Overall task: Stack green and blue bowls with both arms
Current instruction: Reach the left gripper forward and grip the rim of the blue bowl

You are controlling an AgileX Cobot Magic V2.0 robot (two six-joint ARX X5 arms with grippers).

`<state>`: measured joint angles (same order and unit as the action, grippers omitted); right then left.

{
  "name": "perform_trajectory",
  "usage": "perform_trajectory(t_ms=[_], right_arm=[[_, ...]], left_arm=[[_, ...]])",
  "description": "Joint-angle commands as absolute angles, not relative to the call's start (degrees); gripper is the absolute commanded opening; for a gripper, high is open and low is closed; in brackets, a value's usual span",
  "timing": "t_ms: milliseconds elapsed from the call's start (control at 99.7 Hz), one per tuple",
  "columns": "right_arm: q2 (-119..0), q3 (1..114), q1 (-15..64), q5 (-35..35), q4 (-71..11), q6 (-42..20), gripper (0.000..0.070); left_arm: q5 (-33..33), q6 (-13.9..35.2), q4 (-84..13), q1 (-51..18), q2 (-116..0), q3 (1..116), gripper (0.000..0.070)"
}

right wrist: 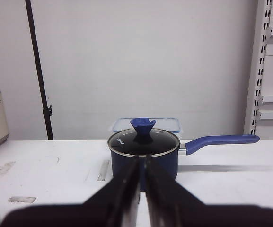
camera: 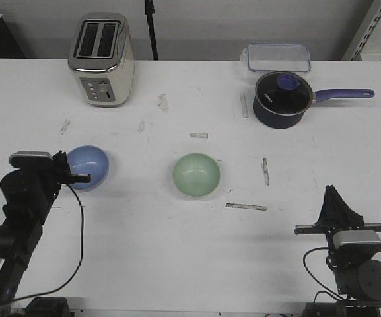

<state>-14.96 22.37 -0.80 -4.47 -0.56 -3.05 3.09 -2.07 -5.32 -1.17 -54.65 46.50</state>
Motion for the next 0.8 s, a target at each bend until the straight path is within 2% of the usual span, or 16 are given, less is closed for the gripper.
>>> perform_trajectory(t_ms=[0, 140, 341, 401, 501, 592, 652, 792], right_arm=[[-14.94, 22.57, -0.82, -4.47, 0.03, -3.62, 0.0013], [-14.94, 22.57, -0.82, -4.47, 0.03, -3.62, 0.0013], [-14.94, 22.59, -0.82, -4.47, 0.03, -3.62, 0.0013], [-14.94, 22.57, -0.82, -4.47, 0.05, -3.62, 0.0013], [-14.94, 22.57, -0.82, -4.47, 0.03, -3.62, 0.0013], [-14.94, 22.57, -0.82, -4.47, 0.03, -3.62, 0.0013], [-14.94, 22.57, -0.82, -4.47, 0.05, -3.62, 0.0013], [-14.94, 22.59, -0.82, -4.47, 0.03, -3.62, 0.0013]], left_arm=[[3.22, -2.26, -6.7, -1.13, -58.81, 50.11, 0.0003], [3.22, -1.39, -17.15, -1.13, -66.85, 57.71, 0.0002], [3.2, 3.73, -33.01, -0.56, -75.29, 68.73, 0.0003], [3.14, 6.09, -37.43, 0.47, -78.02, 72.53, 0.0003], [2.02, 12.8, -44.14, 2.57, -82.0, 78.13, 0.0003], [-1.85, 17.5, -48.62, 5.23, -84.68, 81.32, 0.0003], [-5.56, 18.92, -50.61, 7.29, -85.56, 81.93, 0.0003], [-13.17, 17.98, -54.57, 11.64, -86.19, 81.93, 0.0003]])
